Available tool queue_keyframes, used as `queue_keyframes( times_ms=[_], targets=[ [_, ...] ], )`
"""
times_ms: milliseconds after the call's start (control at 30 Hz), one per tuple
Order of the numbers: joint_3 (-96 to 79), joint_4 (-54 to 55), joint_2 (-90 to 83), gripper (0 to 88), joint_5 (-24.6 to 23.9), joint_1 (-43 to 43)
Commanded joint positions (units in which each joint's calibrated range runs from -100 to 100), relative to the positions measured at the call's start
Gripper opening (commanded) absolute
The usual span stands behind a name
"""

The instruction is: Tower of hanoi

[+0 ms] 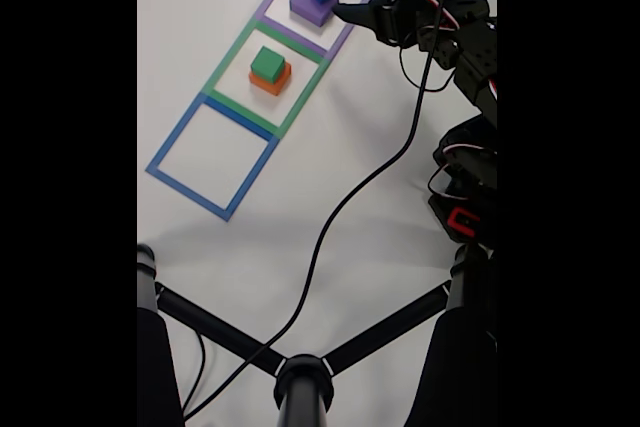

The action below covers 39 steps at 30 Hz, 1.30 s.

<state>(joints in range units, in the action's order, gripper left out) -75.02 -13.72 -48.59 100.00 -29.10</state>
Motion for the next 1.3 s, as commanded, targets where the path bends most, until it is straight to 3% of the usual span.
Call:
queue_keyframes(
  times_ms=[0,533,800,1267],
  targets=[
    [-2.26,15.22,5.8,28.9,0.0,1.23],
    [-3.53,57.15,39.53,26.6,0.0,3.37],
    [1.28,65.24,50.59,25.2,0.0,4.89],
    [6.73,68.32,57.8,24.1,0.0,5.81]
  ],
)
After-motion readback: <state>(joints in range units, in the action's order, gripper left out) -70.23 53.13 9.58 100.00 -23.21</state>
